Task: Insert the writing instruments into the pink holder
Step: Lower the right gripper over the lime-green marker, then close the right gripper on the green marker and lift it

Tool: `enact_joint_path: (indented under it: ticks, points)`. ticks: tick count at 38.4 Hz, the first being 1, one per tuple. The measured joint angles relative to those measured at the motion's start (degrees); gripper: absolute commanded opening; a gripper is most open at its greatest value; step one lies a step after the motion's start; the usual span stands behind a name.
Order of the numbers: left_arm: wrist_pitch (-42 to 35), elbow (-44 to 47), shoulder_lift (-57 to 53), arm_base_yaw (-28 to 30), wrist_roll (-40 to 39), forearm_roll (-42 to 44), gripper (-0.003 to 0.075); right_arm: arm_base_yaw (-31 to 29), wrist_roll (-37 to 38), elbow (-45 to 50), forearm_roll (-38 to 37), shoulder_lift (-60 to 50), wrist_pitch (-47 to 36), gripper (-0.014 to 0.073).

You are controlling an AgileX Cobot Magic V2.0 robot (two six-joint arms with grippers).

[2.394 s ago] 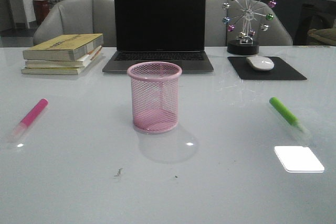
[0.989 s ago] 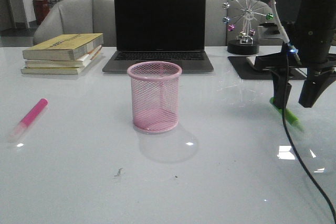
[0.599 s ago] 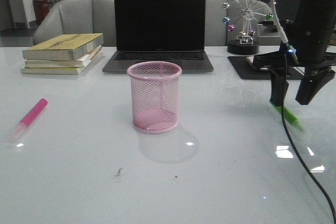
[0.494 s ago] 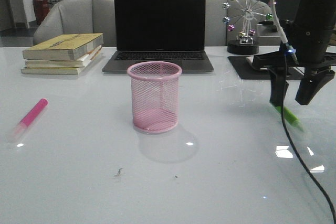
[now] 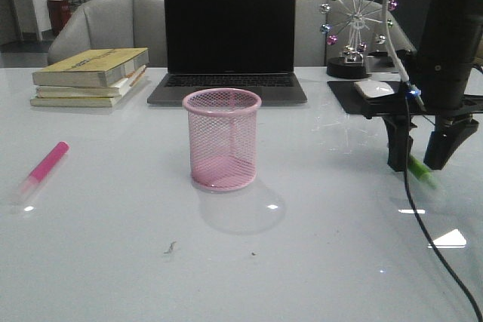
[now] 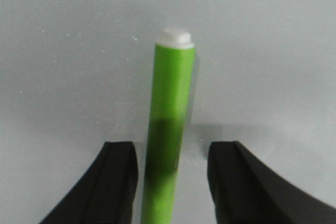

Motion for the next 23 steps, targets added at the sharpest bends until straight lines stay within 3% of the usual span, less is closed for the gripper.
enact_joint_path:
  ticks: [11, 23]
  points:
    - [0.00, 0.00, 0.00, 0.00, 0.00, 0.00, 0.0476, -0.10, 0.00, -0.39, -0.50, 0.46, 0.20, 0.0043]
    - [0.00, 0.00, 0.00, 0.00, 0.00, 0.00, 0.0476, -0.10, 0.00, -0.49, -0.50, 0.56, 0.01, 0.0058]
